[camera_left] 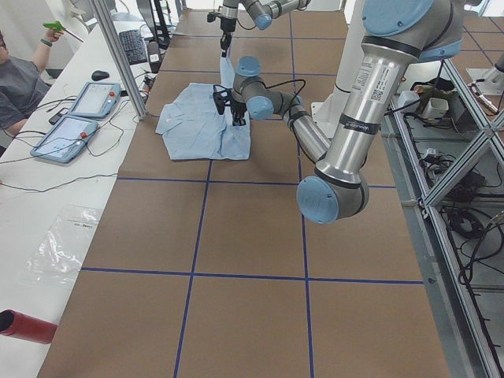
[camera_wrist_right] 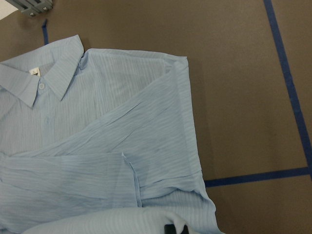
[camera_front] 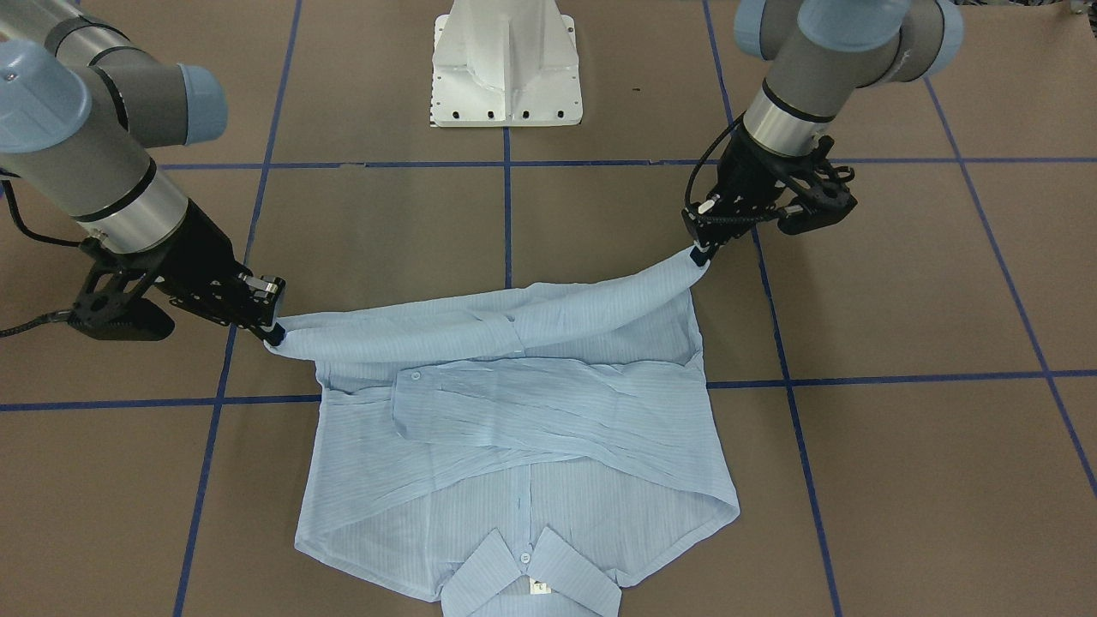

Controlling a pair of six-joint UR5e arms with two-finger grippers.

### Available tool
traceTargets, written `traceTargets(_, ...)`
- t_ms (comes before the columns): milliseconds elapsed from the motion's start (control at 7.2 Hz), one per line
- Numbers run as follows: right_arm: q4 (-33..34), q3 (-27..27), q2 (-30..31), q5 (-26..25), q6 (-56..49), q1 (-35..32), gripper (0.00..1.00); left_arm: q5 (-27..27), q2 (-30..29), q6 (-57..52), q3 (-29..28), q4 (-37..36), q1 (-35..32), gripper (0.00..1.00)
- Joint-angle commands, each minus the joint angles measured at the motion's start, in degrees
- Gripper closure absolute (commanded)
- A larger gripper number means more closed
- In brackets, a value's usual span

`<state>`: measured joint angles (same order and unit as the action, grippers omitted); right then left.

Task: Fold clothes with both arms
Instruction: 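Lift the hem with both grippers and fold it toward the collar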

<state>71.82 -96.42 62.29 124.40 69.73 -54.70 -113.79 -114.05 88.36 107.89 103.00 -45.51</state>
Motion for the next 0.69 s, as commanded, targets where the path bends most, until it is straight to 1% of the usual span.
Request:
traceTargets(0,-0.1,9.4,-6.5,0.6,-1.5,-2.9,1.00,-0.2,-5.6,0.0,-8.9,1.8,-5.1,1.00)
traceTargets(139,-0.2,13.1,-8.7,0.5,-2.0,-3.4,1.00,-0.2,-8.7,0.0,-14.3,3.8,-6.3,1.00)
traceTargets(278,-0.2,17.9,-11.7,0.5,-2.2,-3.7,1.00,-0.2,-12.0,0.1,-20.5,6.7,-7.3,1.00)
traceTargets(417,-0.4,21.6,-13.5,0.2,-2.3,-3.7,1.00,-0.1,-14.9,0.1,-27.0,9.1,-8.3,1.00)
traceTargets(556,-0.4,23.2,-13.9,0.1,-2.4,-3.8,1.00,-0.1,-16.3,0.1,-32.5,13.1,-9.7,1.00)
